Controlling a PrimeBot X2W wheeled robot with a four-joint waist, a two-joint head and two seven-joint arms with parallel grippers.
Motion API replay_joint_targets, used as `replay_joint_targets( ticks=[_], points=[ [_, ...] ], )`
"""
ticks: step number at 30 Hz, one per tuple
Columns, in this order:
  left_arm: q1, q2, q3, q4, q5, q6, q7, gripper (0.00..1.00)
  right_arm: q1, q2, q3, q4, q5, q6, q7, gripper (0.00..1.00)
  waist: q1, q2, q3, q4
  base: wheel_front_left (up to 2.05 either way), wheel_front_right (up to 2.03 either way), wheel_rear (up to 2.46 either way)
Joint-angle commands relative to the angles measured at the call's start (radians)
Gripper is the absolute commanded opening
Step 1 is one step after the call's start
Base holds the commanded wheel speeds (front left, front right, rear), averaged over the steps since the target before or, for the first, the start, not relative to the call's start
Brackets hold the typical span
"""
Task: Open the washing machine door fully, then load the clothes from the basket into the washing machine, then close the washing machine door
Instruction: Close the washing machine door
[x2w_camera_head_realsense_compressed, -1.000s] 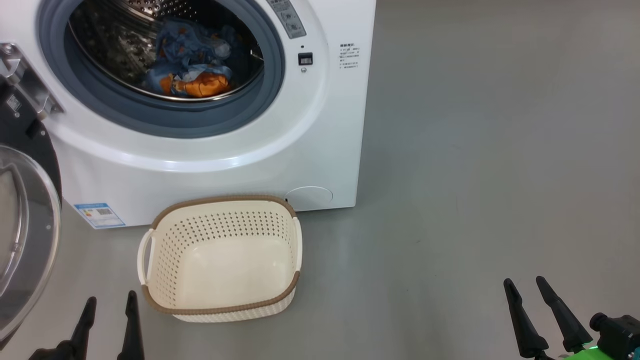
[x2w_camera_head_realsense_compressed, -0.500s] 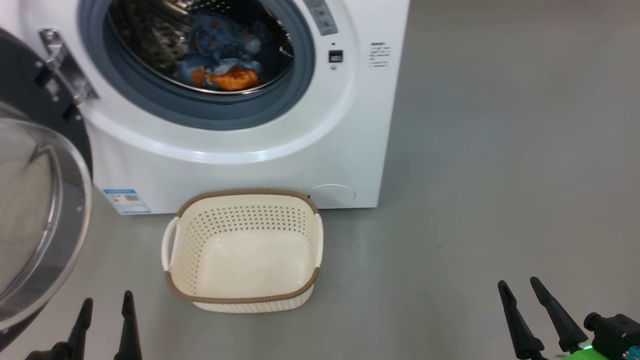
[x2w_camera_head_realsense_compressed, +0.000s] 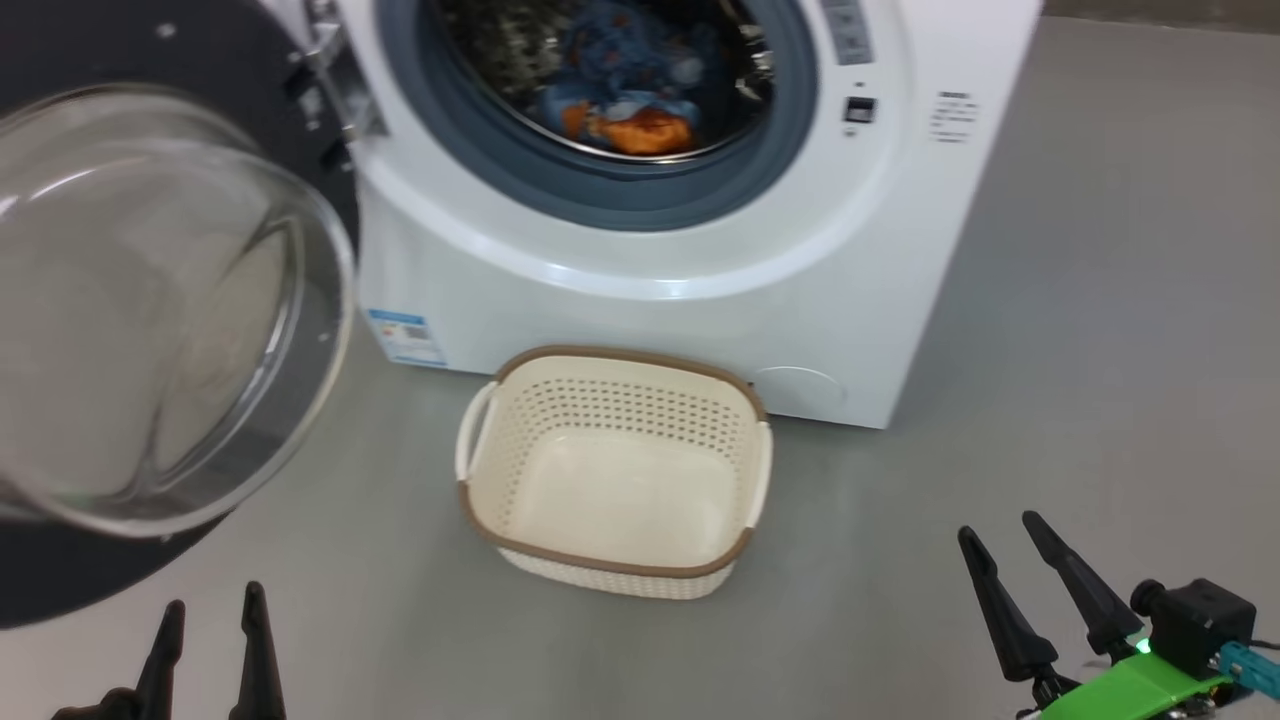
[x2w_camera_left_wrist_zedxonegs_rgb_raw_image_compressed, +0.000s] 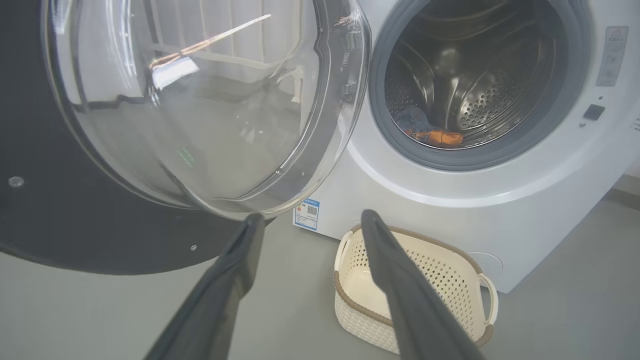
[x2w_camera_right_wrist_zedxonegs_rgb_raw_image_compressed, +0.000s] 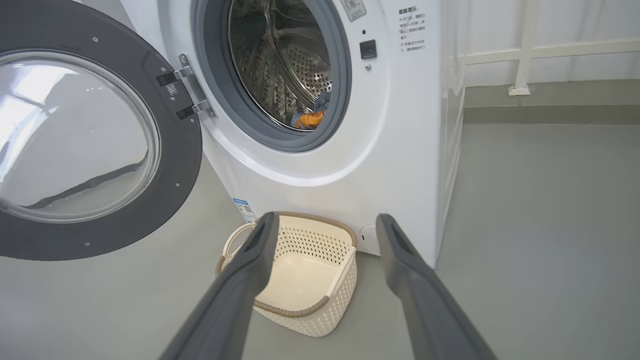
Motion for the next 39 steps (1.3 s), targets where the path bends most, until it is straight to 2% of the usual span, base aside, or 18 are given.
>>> replay_joint_targets(
  ticks=[1,9,12,22,30,31,32,33,34,39],
  points=[
    [-0.009,0.008,0.033,-0.026,-0.014,-0.002,-0.004,1.0,-0.042,-0.027,0.034,-0.017,0.007,0.003,-0.005,1.0,0.0,0.0,0.015,0.109,0.0,0.0,0.0],
    [-0.009,0.005,0.014,-0.021,-0.058,0.008,-0.004,1.0,-0.102,-0.046,0.094,-0.004,0.015,0.003,-0.005,1.0,0.0,0.0,0.026,0.234,0.0,0.0,0.0],
    [-0.006,0.005,0.007,-0.021,-0.069,0.014,-0.004,1.0,-0.111,-0.049,0.107,0.001,0.019,0.003,-0.005,1.0,0.0,0.0,0.026,0.258,0.0,0.0,0.0],
    [0.034,0.005,0.016,-0.088,-0.122,0.062,-0.004,1.0,-0.218,-0.065,0.226,0.041,0.049,0.003,-0.005,1.0,0.0,0.0,0.052,0.277,0.0,0.0,0.0],
    [0.047,0.005,0.025,-0.123,-0.149,0.076,-0.004,1.0,-0.247,-0.074,0.255,0.057,0.066,0.003,-0.005,1.0,0.0,0.0,0.057,0.278,0.0,0.0,0.0],
    [0.045,0.005,0.029,-0.129,-0.156,0.073,-0.004,0.84,-0.245,-0.074,0.255,0.057,0.067,0.003,-0.005,1.0,0.0,0.0,0.055,0.278,0.0,0.0,0.0],
    [0.041,0.005,0.037,-0.135,-0.159,0.07,-0.004,0.44,-0.242,-0.074,0.252,0.058,0.068,0.003,-0.005,1.0,0.0,0.0,0.054,0.277,0.0,0.0,0.0],
    [0.034,0.005,0.05,-0.142,-0.16,0.065,-0.004,0.17,-0.237,-0.072,0.248,0.057,0.069,0.003,-0.005,1.0,0.0,0.0,0.052,0.276,0.0,0.0,0.0],
    [0.026,0.005,0.065,-0.151,-0.161,0.059,-0.004,0.0,-0.231,-0.071,0.244,0.057,0.069,0.003,-0.005,1.0,0.0,0.0,0.051,0.275,0.0,0.0,0.0],
    [-0.043,0.017,0.174,-0.199,-0.18,0.019,-0.004,0.0,-0.191,-0.062,0.214,0.049,0.063,0.003,-0.005,1.0,0.0,0.0,0.044,0.271,0.0,0.0,0.0]
  ],
)
